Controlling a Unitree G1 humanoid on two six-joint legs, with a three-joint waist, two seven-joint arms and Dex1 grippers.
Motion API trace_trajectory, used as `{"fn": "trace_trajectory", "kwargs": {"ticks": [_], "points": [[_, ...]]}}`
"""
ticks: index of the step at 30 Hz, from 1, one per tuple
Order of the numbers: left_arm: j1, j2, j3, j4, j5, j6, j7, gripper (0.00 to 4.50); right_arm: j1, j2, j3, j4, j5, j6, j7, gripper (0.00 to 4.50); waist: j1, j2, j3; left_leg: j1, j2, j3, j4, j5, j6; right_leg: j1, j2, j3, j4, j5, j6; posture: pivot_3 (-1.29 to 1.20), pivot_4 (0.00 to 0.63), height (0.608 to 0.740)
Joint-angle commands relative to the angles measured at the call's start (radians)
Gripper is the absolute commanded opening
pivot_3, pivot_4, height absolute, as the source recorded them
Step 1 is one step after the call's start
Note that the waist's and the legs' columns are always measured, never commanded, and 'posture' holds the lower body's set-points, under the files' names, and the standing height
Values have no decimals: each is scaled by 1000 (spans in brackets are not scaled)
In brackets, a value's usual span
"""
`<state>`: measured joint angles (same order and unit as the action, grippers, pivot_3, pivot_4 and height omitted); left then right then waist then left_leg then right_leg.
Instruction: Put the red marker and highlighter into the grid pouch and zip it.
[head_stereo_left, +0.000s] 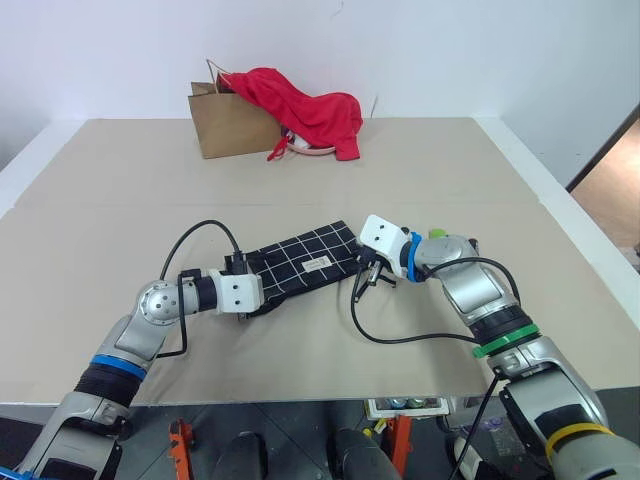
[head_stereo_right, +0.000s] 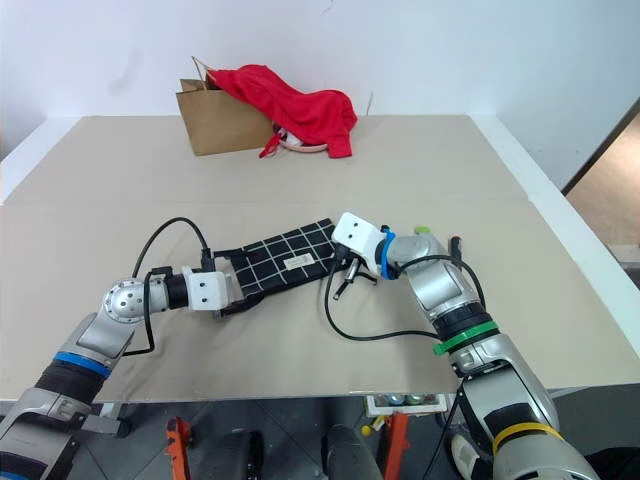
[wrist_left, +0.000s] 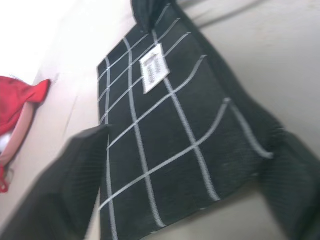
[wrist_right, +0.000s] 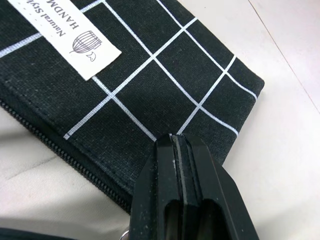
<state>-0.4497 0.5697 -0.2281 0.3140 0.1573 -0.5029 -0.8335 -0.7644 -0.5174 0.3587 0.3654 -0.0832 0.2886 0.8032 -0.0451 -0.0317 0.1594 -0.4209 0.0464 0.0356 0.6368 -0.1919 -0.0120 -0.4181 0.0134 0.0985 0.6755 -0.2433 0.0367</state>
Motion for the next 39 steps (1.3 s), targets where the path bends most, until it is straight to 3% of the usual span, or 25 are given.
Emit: {"fn": "trace_trajectory", "kwargs": {"ticks": [1,3,4,7,10,13,14,15,16,18,24,30,39], "points": [[3,-5,-28,24,11,-18,-5,2518,11,4,-20,-21,-6,7,11,0,0,0,0,0,0,0,0,0,0,0,0,0,0,0,0,0,150,740],[6,-8,-38,27,5,-23,-12,1797,10,7,-21,-19,-8,7,14,0,0,0,0,0,0,0,0,0,0,0,0,0,0,0,0,0,150,740],[7,-10,-41,29,2,-24,-15,1159,10,9,-21,-18,-8,7,15,0,0,0,0,0,0,0,0,0,0,0,0,0,0,0,0,0,150,740],[13,-9,-46,45,-6,-28,-25,258,7,14,-23,-18,-7,12,20,0,0,1,-2,0,0,0,0,0,0,0,0,0,0,0,0,0,150,740],[15,-15,-39,57,-24,-15,-29,258,9,19,-34,-23,2,32,20,0,-1,2,-3,0,0,1,-1,0,0,0,0,1,0,0,-1,0,150,740],[16,-29,-18,63,-61,21,-29,0,1,38,-97,-47,77,104,37,915,-1,3,-3,0,0,0,-1,0,0,0,0,1,0,0,-1,0,150,740],[17,-32,-12,61,-74,36,-30,0,-3,44,-126,-65,106,127,43,1609,-1,3,-3,0,0,0,-1,0,0,0,0,1,0,0,-1,0,150,740],[19,-40,-2,53,-96,62,-32,0,-13,45,-166,-81,141,150,47,1994,-1,3,-3,0,0,0,-1,0,0,0,0,1,0,0,-1,0,150,740],[23,-47,9,41,-121,94,-36,0,-20,40,-212,-109,183,178,53,1994,-1,3,-3,0,0,0,-1,0,0,0,0,1,0,0,-1,0,150,740],[29,-60,32,16,-163,153,-38,0,-47,32,-296,-140,251,249,40,2967,-1,3,-3,0,0,0,-1,0,0,0,0,1,0,0,-1,0,150,740],[22,-116,117,-95,-303,390,12,0,-46,-68,-438,-259,366,373,69,2967,2,4,-2,-3,-2,-1,-1,0,0,-2,-2,0,0,-1,0,0,150,740],[12,-140,132,-164,-341,506,33,0,34,-45,-334,-278,300,402,3,2967,-5,3,-2,-3,0,-4,-2,-1,0,-3,2,-1,0,-4,3,0,150,740],[24,-142,132,-208,-348,544,31,0,-24,40,-293,-164,263,379,-81,2967,-3,4,-2,-4,-1,-3,-1,0,0,-4,1,0,4,-5,3,0,150,740]]}}
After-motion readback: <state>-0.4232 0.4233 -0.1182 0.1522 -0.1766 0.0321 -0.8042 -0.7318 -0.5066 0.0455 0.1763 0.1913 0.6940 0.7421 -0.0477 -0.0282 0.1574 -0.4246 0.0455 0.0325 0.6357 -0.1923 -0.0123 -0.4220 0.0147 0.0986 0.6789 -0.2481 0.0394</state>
